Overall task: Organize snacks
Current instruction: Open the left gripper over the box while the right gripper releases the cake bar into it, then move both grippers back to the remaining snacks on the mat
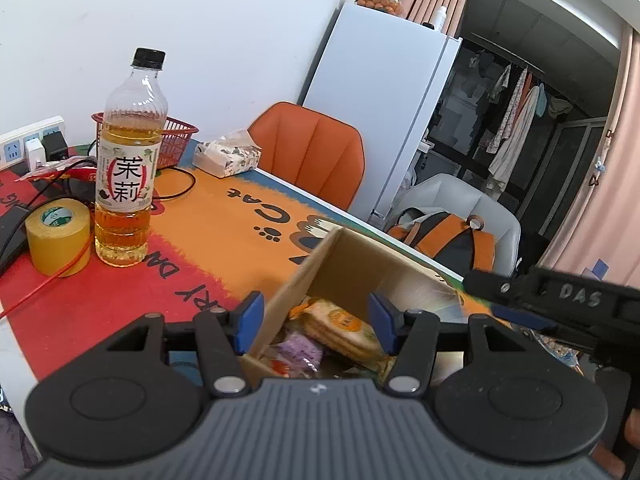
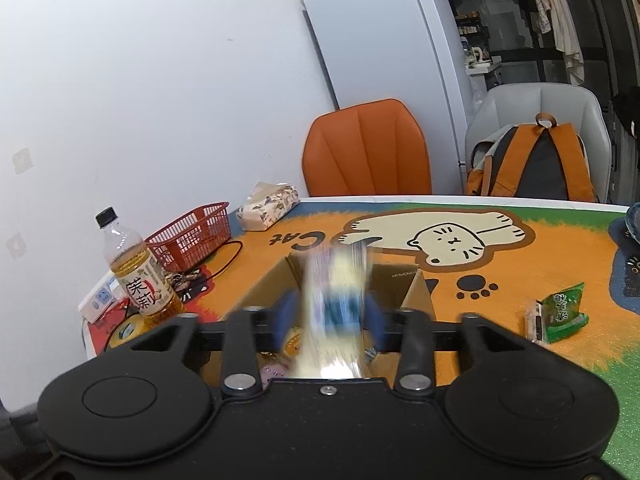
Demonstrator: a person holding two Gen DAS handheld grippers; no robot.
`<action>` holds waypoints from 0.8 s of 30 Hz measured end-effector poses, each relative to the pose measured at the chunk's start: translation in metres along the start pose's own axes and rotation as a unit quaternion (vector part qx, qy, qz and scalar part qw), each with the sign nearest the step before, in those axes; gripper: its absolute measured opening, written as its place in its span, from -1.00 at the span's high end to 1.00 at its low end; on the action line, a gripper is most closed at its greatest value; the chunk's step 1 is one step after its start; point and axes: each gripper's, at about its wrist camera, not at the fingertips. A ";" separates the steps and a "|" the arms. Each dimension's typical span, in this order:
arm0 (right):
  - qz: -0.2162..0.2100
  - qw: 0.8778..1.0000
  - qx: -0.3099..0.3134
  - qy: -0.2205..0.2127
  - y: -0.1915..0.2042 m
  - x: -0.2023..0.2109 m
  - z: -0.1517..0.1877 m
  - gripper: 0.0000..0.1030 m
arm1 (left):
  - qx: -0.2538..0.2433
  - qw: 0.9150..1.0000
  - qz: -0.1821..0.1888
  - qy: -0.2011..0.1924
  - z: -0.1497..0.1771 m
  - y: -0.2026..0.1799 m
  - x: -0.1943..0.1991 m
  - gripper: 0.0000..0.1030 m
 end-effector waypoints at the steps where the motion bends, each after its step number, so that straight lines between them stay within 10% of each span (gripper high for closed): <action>1: -0.001 1.000 0.002 0.000 -0.001 0.002 0.001 0.00 | 0.000 1.000 -0.003 0.000 0.000 0.000 0.000 -0.19; 24: 0.051 0.998 -0.033 0.006 -0.069 0.055 0.017 -0.46 | -0.023 1.000 0.004 -0.001 0.010 -0.045 0.012 -0.64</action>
Point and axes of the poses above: each gripper's, at about its wrist camera, not at the fingertips, and x roughly against the way its jaws point, y to its left, z to its underside, and after that the axes turned 9 degrees about -x, right-handed
